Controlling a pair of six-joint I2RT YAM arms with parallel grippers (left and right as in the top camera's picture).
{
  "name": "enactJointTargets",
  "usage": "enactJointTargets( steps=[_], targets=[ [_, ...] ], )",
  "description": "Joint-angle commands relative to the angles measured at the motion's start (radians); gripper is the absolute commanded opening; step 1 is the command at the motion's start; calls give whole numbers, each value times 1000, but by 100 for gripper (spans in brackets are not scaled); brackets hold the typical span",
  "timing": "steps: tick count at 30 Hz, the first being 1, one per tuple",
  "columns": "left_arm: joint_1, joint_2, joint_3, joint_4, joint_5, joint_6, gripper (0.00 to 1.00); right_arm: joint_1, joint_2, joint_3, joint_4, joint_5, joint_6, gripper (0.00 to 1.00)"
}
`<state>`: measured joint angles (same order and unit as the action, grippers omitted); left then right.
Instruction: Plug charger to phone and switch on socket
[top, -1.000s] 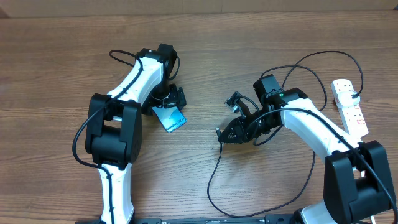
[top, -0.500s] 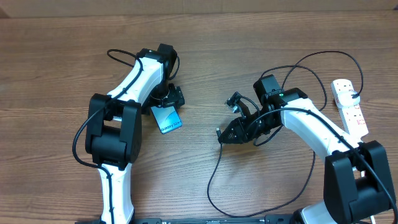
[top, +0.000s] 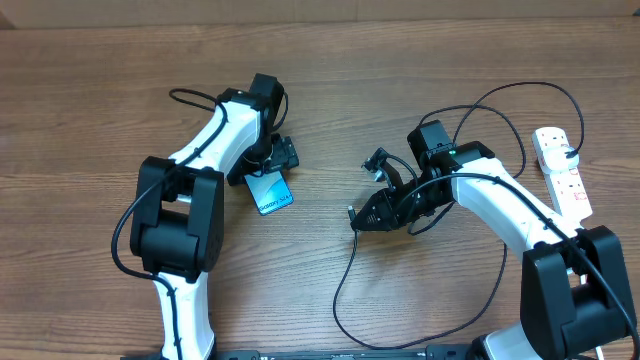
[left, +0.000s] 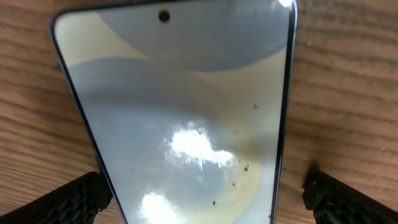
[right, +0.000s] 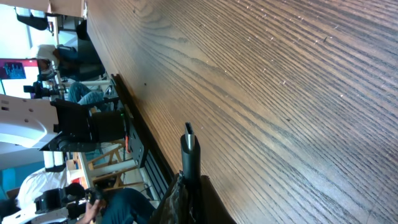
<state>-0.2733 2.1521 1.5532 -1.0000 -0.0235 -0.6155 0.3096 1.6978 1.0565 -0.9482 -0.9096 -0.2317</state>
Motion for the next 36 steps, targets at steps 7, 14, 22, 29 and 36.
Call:
enactJointTargets(
  steps=[7, 14, 22, 29, 36],
  targets=[
    [-13, 68, -66, 14, 50, 237, 85, 4, -19, 10, 0, -11, 0, 5],
    [-18, 68, -64, 60, 50, 311, 88, 4, -19, 10, 0, -11, 0, 6],
    [-18, 68, -64, -2, 61, 167, 100, 4, -19, 10, 5, -9, 26, 9],
    [-15, 68, -64, 44, 61, 22, 100, 4, -18, 10, 50, 248, 275, 23],
    [-16, 68, -64, 55, 83, -18, 100, 76, -10, 10, 83, 597, 472, 40]
  ],
)
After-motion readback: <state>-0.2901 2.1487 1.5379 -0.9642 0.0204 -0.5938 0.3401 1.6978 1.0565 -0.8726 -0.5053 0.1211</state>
